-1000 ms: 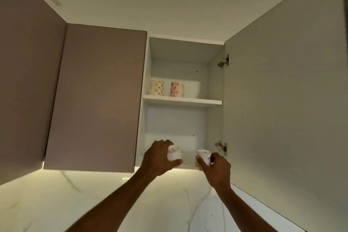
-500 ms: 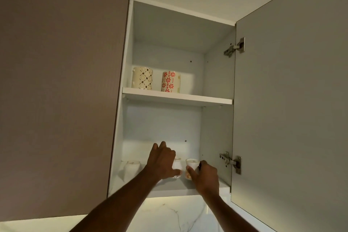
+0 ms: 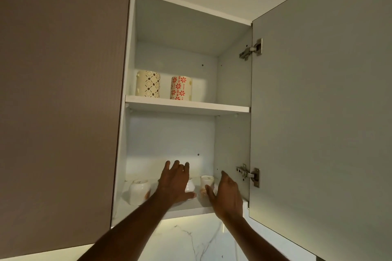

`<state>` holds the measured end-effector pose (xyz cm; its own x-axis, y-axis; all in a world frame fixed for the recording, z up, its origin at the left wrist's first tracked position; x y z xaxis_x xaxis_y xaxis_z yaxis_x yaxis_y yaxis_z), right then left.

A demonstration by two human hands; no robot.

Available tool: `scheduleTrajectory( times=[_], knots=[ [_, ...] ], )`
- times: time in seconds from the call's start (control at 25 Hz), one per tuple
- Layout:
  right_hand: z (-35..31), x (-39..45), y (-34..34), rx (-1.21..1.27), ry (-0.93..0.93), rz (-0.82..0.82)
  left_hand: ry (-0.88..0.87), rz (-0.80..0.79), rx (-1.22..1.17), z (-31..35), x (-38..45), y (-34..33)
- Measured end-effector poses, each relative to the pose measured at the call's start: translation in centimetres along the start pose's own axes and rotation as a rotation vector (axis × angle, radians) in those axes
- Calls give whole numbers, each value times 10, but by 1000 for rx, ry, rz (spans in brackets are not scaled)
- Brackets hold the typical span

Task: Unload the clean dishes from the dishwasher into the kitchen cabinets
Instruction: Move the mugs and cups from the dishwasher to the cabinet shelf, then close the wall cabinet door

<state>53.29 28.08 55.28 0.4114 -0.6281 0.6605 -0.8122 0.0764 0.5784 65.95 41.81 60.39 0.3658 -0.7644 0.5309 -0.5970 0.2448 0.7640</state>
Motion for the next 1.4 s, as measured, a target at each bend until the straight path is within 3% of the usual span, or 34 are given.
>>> scheduleTrajectory(
  times=[0.16,0.36,0.64,0.84,0.96,1.12,1.28,1.4],
  knots=[
    [10,-24,62,-187,213,251,-57,256,-12,3,-18,30],
    [3,-47,158,-232,288,309,-82,493,-26,36,-27,117],
    [34,-102,300,-73,384,538,-230,585,-116,156,-41,229],
    [111,-139,389,-55,274,655,-342,699,-140,274,-54,318],
    [154,-142,416,-14,130,588,-521,791,-59,337,-48,364],
    [201,-136,418,238,-69,345,-775,729,301,390,-32,395],
    [209,-135,417,254,-32,238,-864,652,470,384,-34,418],
    [173,-145,412,452,80,87,-749,537,424,367,-56,441]
  ],
)
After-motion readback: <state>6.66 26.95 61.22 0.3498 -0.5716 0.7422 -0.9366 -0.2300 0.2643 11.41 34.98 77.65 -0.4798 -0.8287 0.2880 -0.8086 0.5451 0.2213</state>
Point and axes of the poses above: each hand's wrist, its own x-axis towards the middle knuckle, its own y-axis out of the back of the hand, z = x × y, the point moved 1 cm from there along x, towards the middle knuckle, and after that the axes turned 4 degrees about -y, right-handed, at the moved point
